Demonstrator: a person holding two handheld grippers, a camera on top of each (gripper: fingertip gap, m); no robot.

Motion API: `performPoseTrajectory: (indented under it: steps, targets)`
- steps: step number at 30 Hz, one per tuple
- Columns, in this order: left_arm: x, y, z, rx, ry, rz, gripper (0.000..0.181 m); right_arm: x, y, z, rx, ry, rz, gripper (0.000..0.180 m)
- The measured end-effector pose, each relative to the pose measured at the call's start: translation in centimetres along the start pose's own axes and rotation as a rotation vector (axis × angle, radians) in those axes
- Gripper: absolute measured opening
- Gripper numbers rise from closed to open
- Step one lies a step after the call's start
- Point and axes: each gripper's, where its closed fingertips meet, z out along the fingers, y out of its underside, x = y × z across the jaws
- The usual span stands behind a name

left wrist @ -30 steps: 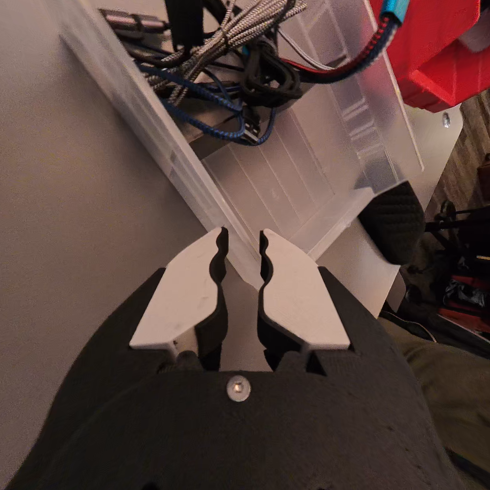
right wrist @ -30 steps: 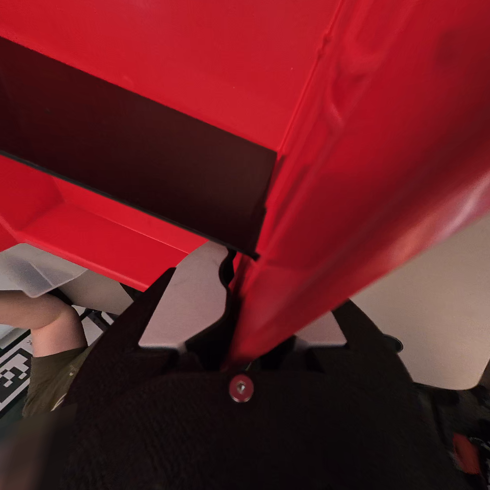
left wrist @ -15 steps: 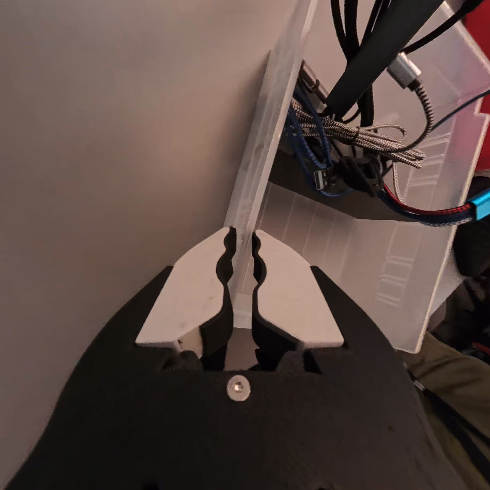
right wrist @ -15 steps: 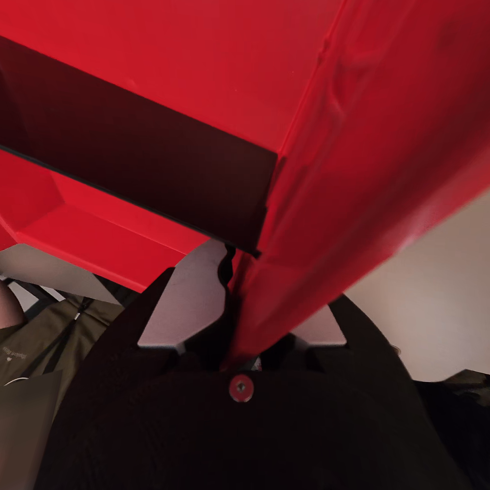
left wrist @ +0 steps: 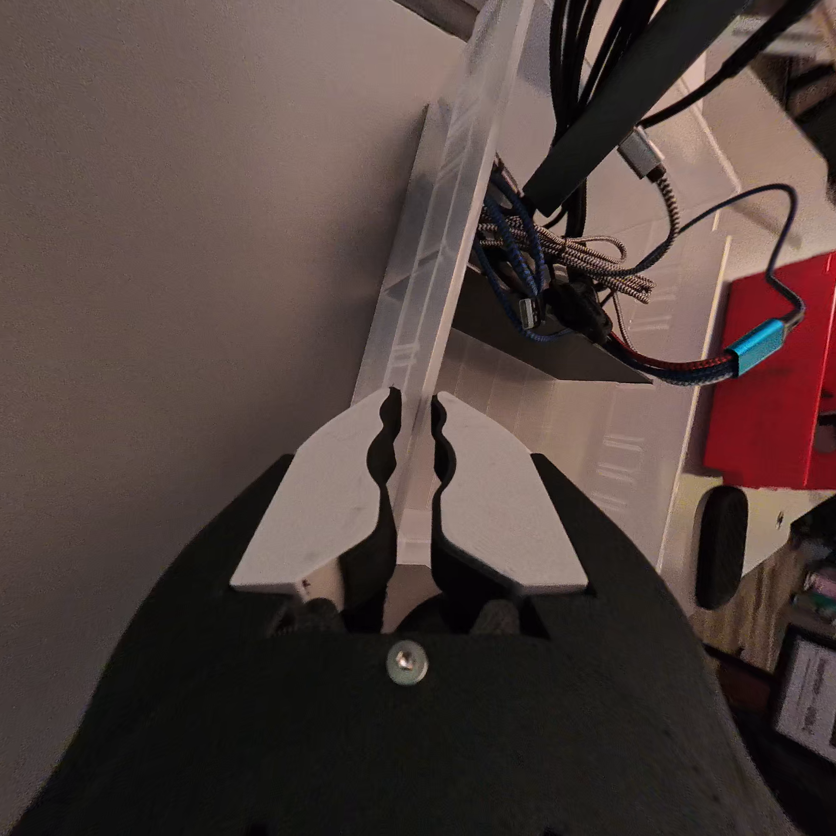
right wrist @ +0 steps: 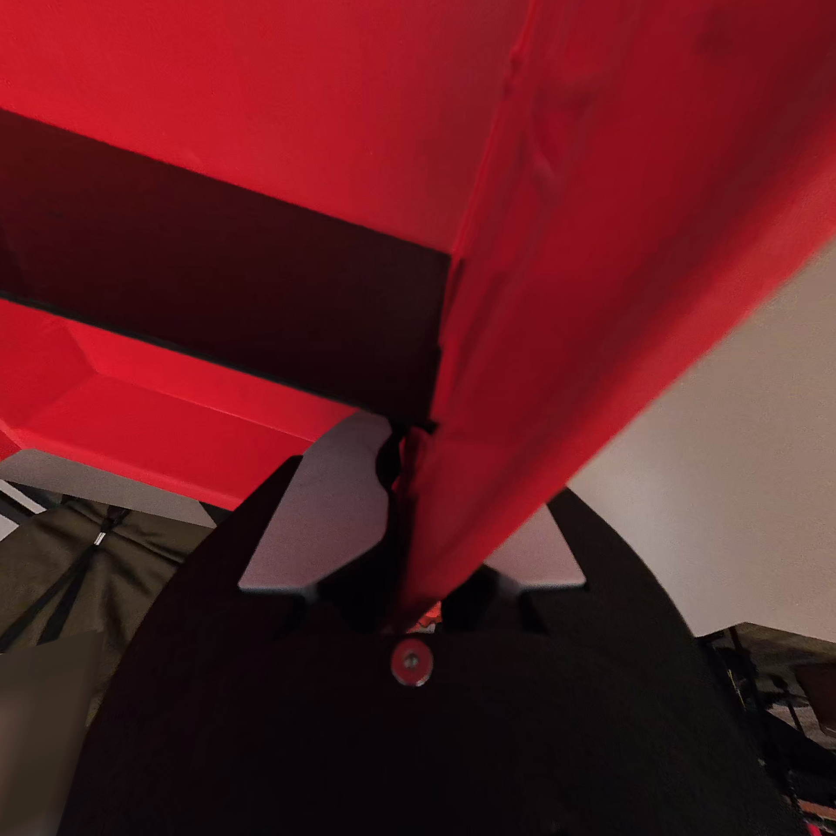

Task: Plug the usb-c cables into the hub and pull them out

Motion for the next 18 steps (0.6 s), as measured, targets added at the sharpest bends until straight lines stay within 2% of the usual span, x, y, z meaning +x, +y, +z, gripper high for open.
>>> performPoseTrajectory:
  steps: [3, 8, 11, 18]
  targets:
    - [-1.7, 0.7, -1.7, 0.019, 0.024, -0.084, 0.013, 0.0, -0.6, -0.2, -0.010, 0.003, 0.014, 0.005]
    - [-1.8, 2.5, -3.8, 0.004, 0.188, -0.203, 0.011, 0.1, -1.4, -0.2, -0.011, -0.008, 0.026, 0.005]
    - [-1.6, 3.1, -4.5, -0.010, 0.156, -0.161, 0.007, 0.1, -1.6, -0.3, -0.013, 0.012, -0.077, 0.005]
    - [-0.3, 4.8, -4.4, -0.117, 0.072, -0.063, 0.006, 0.1, -2.7, -0.6, -0.018, 0.022, -0.019, 0.004]
